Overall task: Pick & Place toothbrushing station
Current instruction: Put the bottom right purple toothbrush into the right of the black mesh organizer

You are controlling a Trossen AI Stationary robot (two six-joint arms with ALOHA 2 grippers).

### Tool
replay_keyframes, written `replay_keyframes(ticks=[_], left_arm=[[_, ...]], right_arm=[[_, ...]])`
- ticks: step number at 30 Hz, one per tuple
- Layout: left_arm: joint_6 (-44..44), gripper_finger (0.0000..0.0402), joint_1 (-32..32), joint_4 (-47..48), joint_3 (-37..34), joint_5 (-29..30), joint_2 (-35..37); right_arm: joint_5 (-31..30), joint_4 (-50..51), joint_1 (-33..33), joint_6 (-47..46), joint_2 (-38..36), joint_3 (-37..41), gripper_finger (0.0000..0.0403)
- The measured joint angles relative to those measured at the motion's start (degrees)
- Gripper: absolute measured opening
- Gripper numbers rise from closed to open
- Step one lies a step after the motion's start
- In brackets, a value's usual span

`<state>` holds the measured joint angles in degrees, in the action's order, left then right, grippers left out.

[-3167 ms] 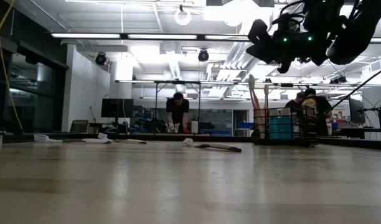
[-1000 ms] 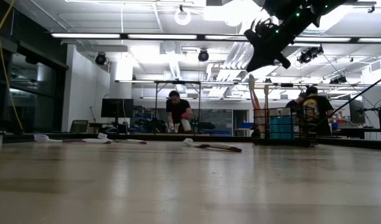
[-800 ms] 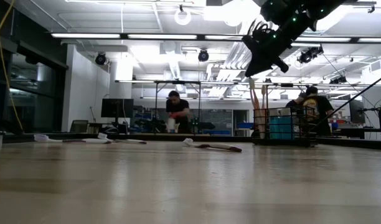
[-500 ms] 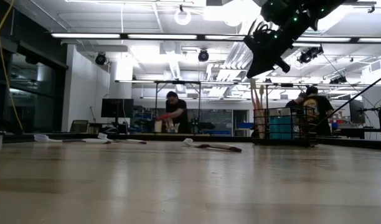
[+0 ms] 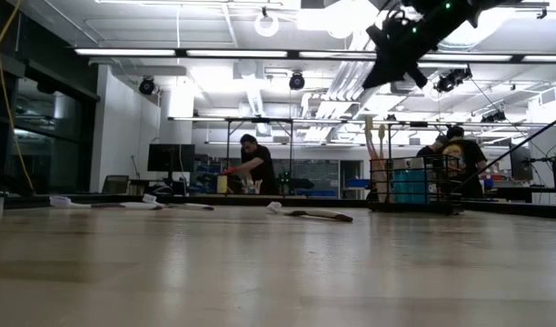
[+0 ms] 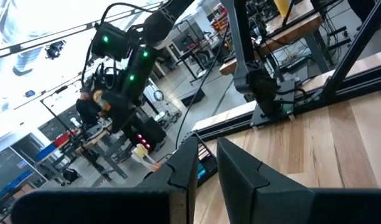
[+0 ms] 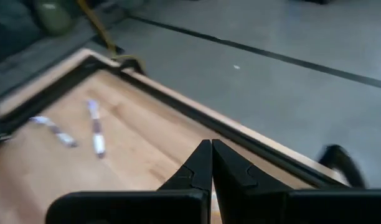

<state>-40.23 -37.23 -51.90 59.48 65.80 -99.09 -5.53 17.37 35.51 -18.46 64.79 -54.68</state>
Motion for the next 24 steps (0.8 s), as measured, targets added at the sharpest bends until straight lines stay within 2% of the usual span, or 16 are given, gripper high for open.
replay_keyframes(ticks=[10,16,24], left_arm=[[-0.02,0.0052,-0.04,0.02,0.00,0.99,0.00],[-2.45,0.0052,-1.88,0.07,0.00,7.45,0.00],[-3.82,0.0034,-4.51,2.81,0.00,3.14,0.00]], right_arm=[[6.79,3.01,-12.11,0.74,-0.80,0.00,0.0002],[10.14,10.42,-17.09,0.72,-0.80,0.00,0.0002],[8.91,16.71,-23.58,0.29,-0.73,0.00,0.0002]])
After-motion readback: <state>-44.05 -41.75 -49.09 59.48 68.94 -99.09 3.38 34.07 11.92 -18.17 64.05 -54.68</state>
